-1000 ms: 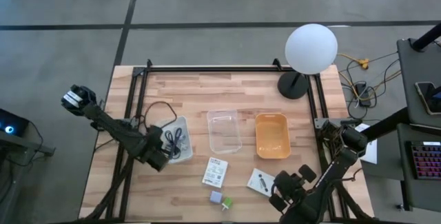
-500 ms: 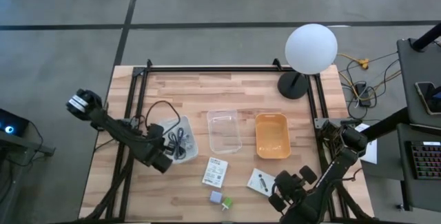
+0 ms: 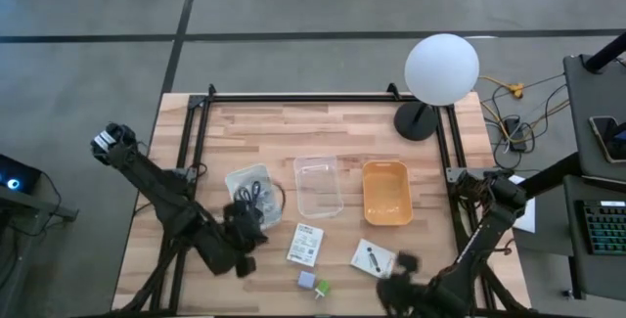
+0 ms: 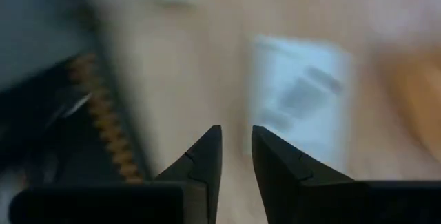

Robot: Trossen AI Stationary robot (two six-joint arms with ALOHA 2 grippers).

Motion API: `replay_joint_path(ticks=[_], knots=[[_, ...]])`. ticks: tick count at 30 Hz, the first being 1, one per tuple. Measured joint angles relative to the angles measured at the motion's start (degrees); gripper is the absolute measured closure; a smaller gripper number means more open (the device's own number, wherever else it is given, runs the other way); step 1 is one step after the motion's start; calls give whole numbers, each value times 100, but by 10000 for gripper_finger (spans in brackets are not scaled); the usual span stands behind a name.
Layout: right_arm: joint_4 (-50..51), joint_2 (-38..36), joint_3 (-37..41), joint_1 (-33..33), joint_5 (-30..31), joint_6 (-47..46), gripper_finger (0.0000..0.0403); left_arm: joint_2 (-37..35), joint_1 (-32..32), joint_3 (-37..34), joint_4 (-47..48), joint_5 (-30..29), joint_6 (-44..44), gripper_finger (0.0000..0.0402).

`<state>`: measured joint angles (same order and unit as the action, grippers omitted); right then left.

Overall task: Pick and place items into bin
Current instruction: Put the green charger adapter into the transparent bin

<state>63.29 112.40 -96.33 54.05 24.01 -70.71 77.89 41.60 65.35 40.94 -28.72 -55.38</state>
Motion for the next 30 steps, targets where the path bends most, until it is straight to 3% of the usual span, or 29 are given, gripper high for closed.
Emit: replay_joint_path(ticks=[3, 8, 11, 14, 21, 30], knots=[[-1269, 46, -13, -105, -324, 2316, 318, 306, 84, 250, 52, 350, -46, 357], [-1415, 286, 0, -426, -290, 4581, 266, 774, 411, 567, -359, 577, -546, 299], [-1662, 363, -1, -654, -293, 6170, 232, 997, 650, 892, -588, 506, -574, 281], [-1929, 460, -2, -895, -453, 7368, 204, 1110, 877, 1197, -593, 48, -763, 279], [-2461, 760, 1, -1549, -1491, 7847, 173, 1119, 1324, 1338, -594, -1126, -1666, 279], [-2788, 1138, 0, -1769, -2153, 8233, 170, 1119, 1472, 1341, -612, -1426, -1781, 279]])
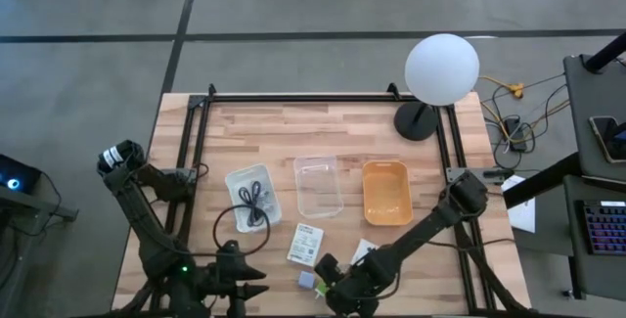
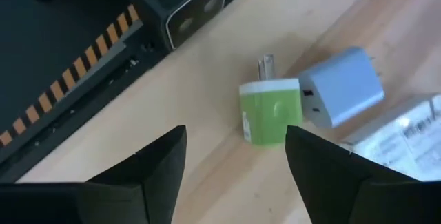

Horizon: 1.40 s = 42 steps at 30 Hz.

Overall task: Pick and place items into bin
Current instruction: Put the green charger adapter into the transparent bin

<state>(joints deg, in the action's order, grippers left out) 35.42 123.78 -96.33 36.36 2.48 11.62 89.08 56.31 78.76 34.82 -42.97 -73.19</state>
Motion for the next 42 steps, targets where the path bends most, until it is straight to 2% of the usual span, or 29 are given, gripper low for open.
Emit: replay_joint_path(ticks=[4, 8, 15, 29, 36, 42], knots=[[-244, 101, 0, -43, 43, -21, 170, 0, -4, -29, 8, -81, 2, 279], [-106, 90, 2, -157, 315, -563, 170, 0, -4, -33, 12, -108, 4, 279], [-417, 245, 0, -240, -275, -325, 170, 0, -2, -37, 54, -136, 69, 279], [-527, 384, -3, -365, -255, -685, 170, -2, 0, -39, 54, -152, 199, 279], [-666, 462, -3, -396, -663, -1341, 178, -2, -2, -42, 71, -152, 210, 279], [-663, 471, 0, -412, -706, -2041, 205, -4, -2, -42, 75, -152, 283, 279]])
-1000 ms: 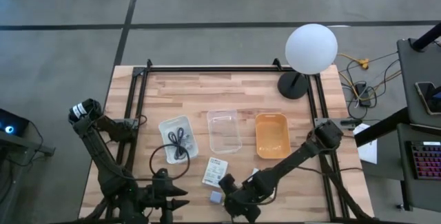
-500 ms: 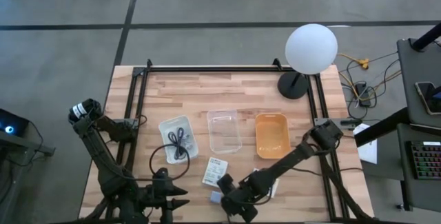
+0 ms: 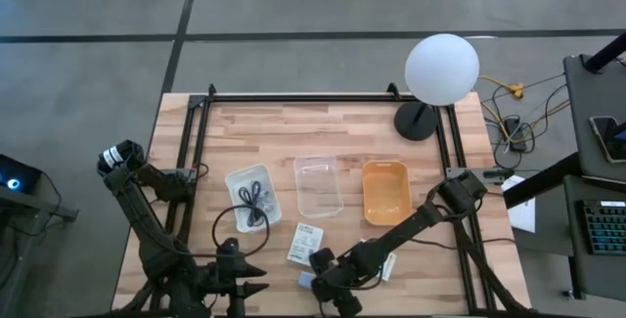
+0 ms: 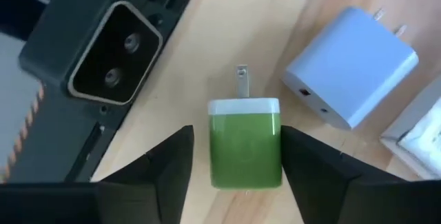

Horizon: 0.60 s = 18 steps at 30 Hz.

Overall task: Pick and place items into bin
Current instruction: Put the green charger adapter into the transparent bin

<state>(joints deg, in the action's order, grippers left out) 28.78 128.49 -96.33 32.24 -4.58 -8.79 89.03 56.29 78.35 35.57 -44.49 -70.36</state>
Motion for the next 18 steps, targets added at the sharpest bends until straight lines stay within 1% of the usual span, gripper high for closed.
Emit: replay_joint_path(ticks=[6, 8, 10, 12, 14, 18], knots=[[-12, -11, 0, -27, 5, -547, 264, 0, -2, 0, -2, 0, 76, 279], [16, -38, 0, -38, 7, -901, 280, 0, -2, 0, -4, 0, 76, 279], [101, -106, 0, -53, 33, -1357, 280, 0, -2, 0, -6, 0, 76, 279], [255, -250, 4, -56, 219, -1662, 280, -1, -2, 0, -10, 0, 74, 279], [430, -479, 4, -54, 515, -1898, 280, -2, -2, 0, -19, 0, 72, 279], [911, -1128, 4, -50, 1124, -2594, 265, -2, -2, 0, -32, -1, 69, 279]])
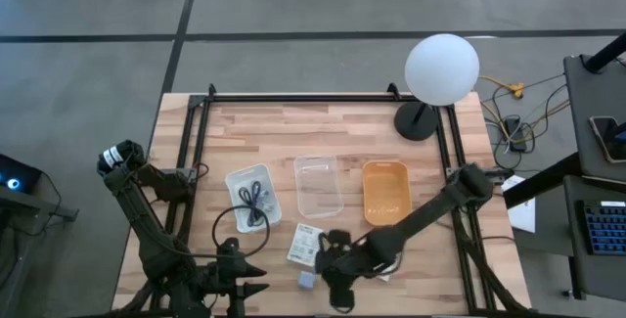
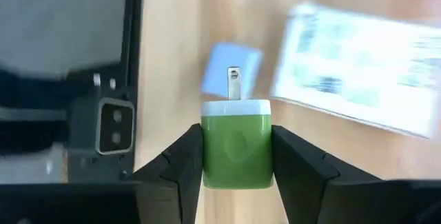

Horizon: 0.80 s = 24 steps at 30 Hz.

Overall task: Pick and place items into bin
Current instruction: Put the green charger adapter into the transparent bin, then put the light blue charger adapter into the transparent bin

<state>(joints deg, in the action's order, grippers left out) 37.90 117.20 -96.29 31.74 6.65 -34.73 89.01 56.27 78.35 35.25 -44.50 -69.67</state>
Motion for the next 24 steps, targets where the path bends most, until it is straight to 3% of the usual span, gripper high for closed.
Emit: replay_joint_path(ticks=[6, 8, 17, 24], knots=[[699, -1111, -9, -173, 1914, -726, 262, 0, -2, -1, -22, -133, -2, 279], [913, -1292, -11, -463, 2166, -751, 263, 0, -4, -4, -24, -171, 0, 279], [1082, -787, 2, -2155, 1365, -188, 249, 0, -11, -4, -35, -268, -4, 279], [1557, -493, 4, -2197, 1276, -63, 176, 0, -9, -4, -40, -268, -36, 279]])
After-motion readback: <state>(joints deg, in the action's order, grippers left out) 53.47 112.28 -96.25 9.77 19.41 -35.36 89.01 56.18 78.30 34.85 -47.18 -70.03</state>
